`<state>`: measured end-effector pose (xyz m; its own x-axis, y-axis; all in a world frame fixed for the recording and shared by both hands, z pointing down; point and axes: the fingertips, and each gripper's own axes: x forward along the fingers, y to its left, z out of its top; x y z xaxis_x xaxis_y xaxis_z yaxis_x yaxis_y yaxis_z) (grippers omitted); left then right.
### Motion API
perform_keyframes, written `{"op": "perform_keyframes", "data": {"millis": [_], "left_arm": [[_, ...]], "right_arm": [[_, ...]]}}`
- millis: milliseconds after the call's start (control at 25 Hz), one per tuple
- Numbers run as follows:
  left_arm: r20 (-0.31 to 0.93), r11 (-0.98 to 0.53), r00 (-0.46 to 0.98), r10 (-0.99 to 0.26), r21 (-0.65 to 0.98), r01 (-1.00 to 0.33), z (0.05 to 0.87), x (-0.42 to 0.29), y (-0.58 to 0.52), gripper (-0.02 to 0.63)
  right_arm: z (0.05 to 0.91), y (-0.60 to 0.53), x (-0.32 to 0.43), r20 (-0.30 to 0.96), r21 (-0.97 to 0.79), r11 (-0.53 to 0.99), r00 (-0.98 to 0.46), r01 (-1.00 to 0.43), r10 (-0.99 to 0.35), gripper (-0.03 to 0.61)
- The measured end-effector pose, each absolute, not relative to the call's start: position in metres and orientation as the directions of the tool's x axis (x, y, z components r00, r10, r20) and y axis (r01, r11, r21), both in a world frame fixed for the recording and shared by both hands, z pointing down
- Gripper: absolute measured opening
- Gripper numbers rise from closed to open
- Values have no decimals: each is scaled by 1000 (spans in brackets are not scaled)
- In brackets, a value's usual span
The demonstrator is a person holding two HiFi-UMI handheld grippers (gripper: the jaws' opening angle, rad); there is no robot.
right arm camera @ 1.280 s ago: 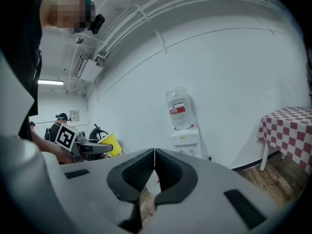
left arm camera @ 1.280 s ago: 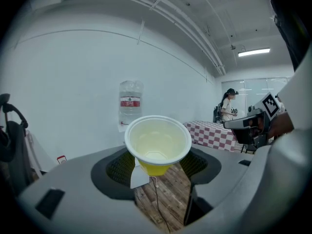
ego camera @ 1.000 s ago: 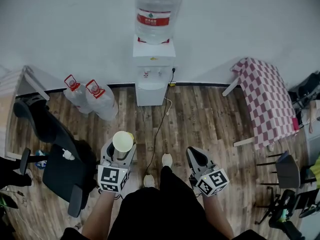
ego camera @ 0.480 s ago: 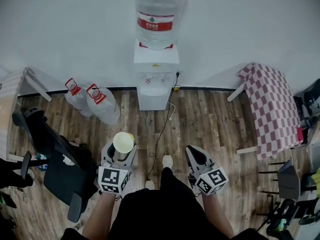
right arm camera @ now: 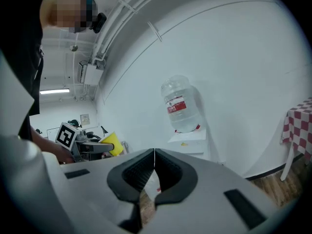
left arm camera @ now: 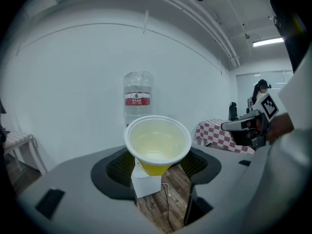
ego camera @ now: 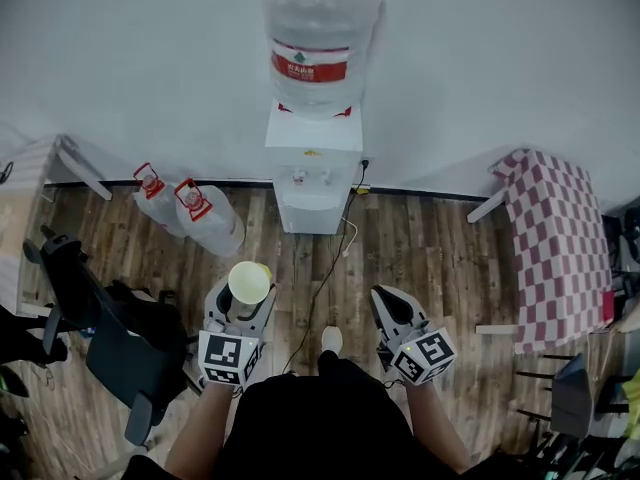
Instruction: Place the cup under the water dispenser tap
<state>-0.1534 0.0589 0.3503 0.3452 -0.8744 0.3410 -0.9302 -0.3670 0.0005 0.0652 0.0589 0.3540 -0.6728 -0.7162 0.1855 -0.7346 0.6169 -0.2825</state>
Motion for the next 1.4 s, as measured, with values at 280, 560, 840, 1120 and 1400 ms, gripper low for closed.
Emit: {"op": "perform_keyframes", "data": {"millis": [280,560,840,1120,1400], "left_arm": [[351,-320,297,-888,-9,-947,353,-123,12,291],[372,-305,281,-885,-5,-952,360,-101,-14,291],[392,-312,288,-874,3,-950,369,-95,-33,291],[401,-334,313,-861,19,-942,394,-97,-71,291],[448,-394,366,-816,34,-919,454,-107,-124,291]], "right_arm": [[367,-1,95,198,-290,657,-715,-696,-670,21],[372,-36,108,194,-299,682,-743,-667,-641,21],[388,-47,110,222,-327,673,-746,-664,-628,21],[407,-59,104,274,-337,651,-733,-680,-623,21],[430,-95,80,289,-353,613,-706,-707,-647,21]]}}
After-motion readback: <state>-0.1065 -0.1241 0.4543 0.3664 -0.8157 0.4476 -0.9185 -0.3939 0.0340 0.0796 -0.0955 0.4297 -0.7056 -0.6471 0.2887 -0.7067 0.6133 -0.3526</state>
